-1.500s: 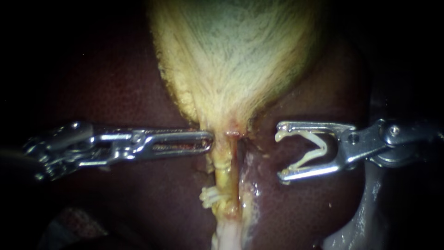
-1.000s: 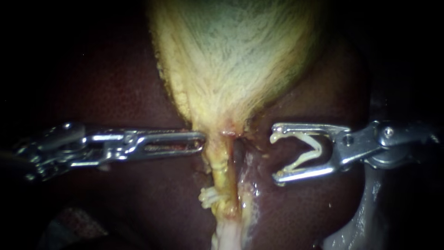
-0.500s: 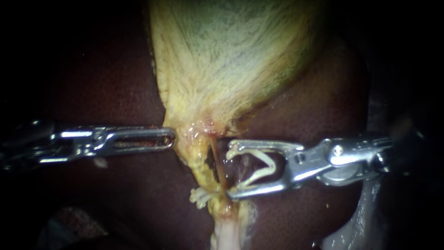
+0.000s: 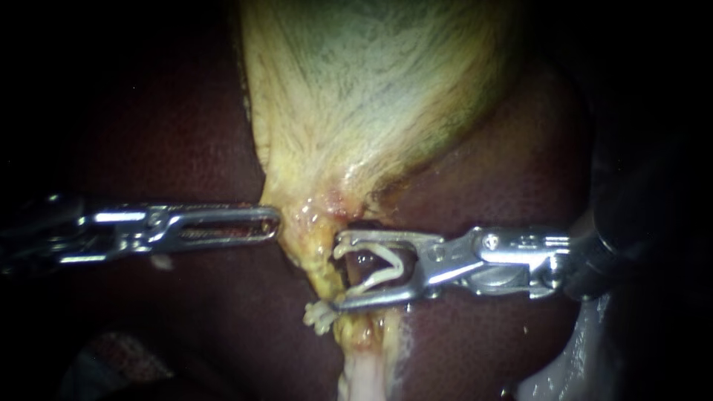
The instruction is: Clipping third clip left tube
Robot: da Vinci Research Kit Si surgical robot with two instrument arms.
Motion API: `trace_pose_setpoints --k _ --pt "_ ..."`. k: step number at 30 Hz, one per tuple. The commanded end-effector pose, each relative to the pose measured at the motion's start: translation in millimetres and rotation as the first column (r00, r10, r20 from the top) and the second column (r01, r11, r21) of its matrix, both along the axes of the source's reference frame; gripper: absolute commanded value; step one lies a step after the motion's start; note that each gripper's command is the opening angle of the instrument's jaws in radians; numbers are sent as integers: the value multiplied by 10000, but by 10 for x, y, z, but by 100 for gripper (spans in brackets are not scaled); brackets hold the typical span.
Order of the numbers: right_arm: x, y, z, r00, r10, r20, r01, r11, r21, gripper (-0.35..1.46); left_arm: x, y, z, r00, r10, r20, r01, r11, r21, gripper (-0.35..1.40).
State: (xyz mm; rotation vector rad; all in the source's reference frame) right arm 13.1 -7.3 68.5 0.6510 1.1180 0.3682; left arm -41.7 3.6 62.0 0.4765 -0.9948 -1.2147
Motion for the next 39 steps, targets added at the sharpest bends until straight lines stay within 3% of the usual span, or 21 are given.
trace_pose_setpoints --k 1,14,21,25,33,39 --pt "0 -2 3 10000 -4 76 3 10000 48 54 0 0 -2 10000 -10 -8 10 10000 6 -35" --pt "21 -13 16 9998 -216 -3 216 9995 249 54 -4 1 -8 10000 -23 -40 23 10000 41 -35" --pt "14 -12 12 9997 -244 -23 245 9993 272 54 -4 1 -9 10000 -22 -39 22 10000 43 -35" --pt "8 -9 3 9997 -248 -34 249 9992 307 54 -3 2 -9 10000 -20 -38 21 10000 44 -35" --pt "-15 4 -35 9999 -130 -3 130 9990 434 53 -2 4 -8 10000 -16 -32 16 10000 54 -35" --pt "-7 -1 -48 9999 -135 -46 137 9989 453 52 -1 5 -7 10000 -16 -30 16 10000 59 -35"
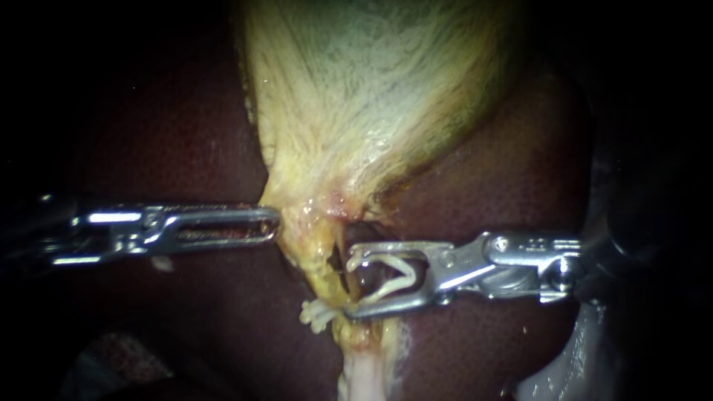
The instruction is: Clipping third clip left tube
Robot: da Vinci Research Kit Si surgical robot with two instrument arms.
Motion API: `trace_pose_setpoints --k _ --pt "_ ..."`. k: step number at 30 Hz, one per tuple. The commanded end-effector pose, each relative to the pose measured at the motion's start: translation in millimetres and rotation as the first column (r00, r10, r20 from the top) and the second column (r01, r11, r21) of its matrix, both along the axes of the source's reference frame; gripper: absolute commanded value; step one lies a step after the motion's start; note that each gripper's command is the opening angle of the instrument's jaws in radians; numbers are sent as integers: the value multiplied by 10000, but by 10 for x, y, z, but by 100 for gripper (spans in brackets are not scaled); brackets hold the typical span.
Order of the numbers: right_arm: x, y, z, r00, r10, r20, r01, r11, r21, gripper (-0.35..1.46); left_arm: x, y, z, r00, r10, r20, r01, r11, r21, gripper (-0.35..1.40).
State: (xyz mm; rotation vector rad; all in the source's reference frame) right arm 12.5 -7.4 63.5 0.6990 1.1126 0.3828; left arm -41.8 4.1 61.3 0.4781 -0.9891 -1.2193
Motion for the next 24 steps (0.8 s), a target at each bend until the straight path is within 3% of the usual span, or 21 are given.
trace_pose_setpoints --k 1,11,24 --pt "3 -2 2 10000 -20 -28 20 10000 2 52 0 0 1 10000 -4 5 4 10000 4 -35" --pt "18 -10 29 9999 -107 -90 107 9999 -69 52 -1 0 -2 10000 -18 -3 18 10000 9 -35" --pt "17 -3 64 9995 -209 251 214 9996 -165 53 -3 -4 -11 10000 -71 -1 71 10000 8 -35"
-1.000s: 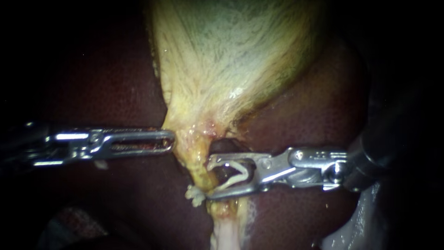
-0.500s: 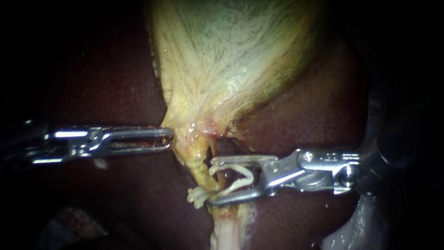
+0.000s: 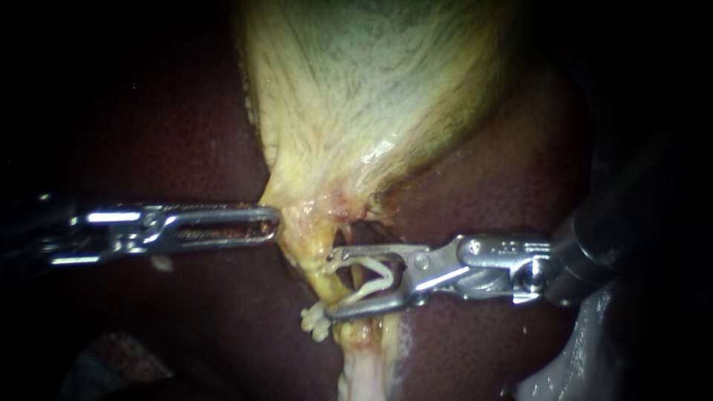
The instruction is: Clipping third clip left tube
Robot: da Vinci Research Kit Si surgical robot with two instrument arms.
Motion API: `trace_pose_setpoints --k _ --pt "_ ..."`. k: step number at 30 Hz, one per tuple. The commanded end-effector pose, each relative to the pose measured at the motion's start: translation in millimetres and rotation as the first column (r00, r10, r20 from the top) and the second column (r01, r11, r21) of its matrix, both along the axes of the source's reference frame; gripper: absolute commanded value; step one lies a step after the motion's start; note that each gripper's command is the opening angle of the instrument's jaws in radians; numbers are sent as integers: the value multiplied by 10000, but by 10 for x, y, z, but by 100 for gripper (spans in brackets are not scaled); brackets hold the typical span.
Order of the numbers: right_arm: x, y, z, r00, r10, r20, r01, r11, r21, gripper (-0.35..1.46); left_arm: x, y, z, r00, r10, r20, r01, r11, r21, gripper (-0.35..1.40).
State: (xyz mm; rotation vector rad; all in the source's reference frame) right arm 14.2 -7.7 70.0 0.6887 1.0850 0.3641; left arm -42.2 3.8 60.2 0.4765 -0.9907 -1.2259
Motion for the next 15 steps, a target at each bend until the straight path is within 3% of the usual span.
trace_pose_setpoints --k 1,5,15 --pt "1 -1 1 10000 -15 17 15 10000 -9 53 0 0 0 10000 -9 -5 9 10000 -7 -35" --pt "10 -5 4 10000 -3 28 3 10000 -42 53 -2 0 -1 10000 -22 -12 21 10000 -75 -35" --pt "35 -29 13 9991 -407 -114 410 9989 238 53 -4 1 -3 10000 -37 -17 37 10000 -64 -35"
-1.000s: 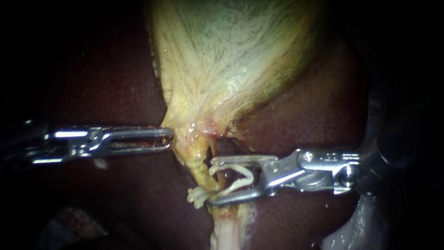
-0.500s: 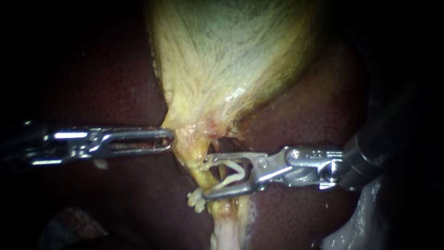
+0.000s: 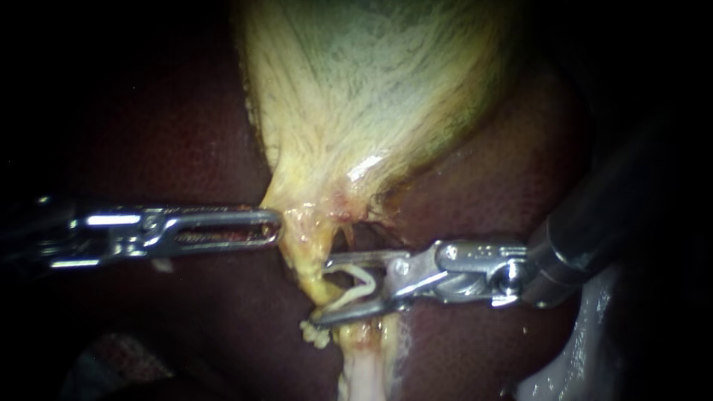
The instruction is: Clipping third clip left tube
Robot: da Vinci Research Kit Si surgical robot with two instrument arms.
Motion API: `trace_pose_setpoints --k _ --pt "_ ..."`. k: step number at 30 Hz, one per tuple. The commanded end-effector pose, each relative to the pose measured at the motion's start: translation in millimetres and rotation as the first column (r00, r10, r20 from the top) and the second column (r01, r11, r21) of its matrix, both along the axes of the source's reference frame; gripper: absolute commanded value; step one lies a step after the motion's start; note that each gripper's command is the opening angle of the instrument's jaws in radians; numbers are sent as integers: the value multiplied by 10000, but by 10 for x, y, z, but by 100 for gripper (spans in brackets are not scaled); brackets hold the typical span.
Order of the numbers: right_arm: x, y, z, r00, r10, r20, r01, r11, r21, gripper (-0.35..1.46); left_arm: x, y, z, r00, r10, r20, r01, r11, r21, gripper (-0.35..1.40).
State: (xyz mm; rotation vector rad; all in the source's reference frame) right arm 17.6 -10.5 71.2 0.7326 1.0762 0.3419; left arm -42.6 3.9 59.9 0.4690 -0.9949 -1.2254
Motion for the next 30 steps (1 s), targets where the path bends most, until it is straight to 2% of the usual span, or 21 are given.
trace_pose_setpoints --k 1,7,21,30 --pt "3 -3 0 10000 -61 -25 61 10000 40 53 0 0 0 10000 -4 -8 4 10000 5 -35" --pt "12 -10 -1 9998 -214 -37 215 9996 157 53 -3 1 0 10000 -14 -12 14 10000 8 -35" --pt "9 -4 2 9998 -175 -21 175 9997 147 53 -3 2 -1 10000 -3 1 3 10000 -49 -35" --pt "9 12 -13 9994 144 -330 -132 9992 368 51 -4 2 -1 10000 12 16 -12 10000 -39 -35"
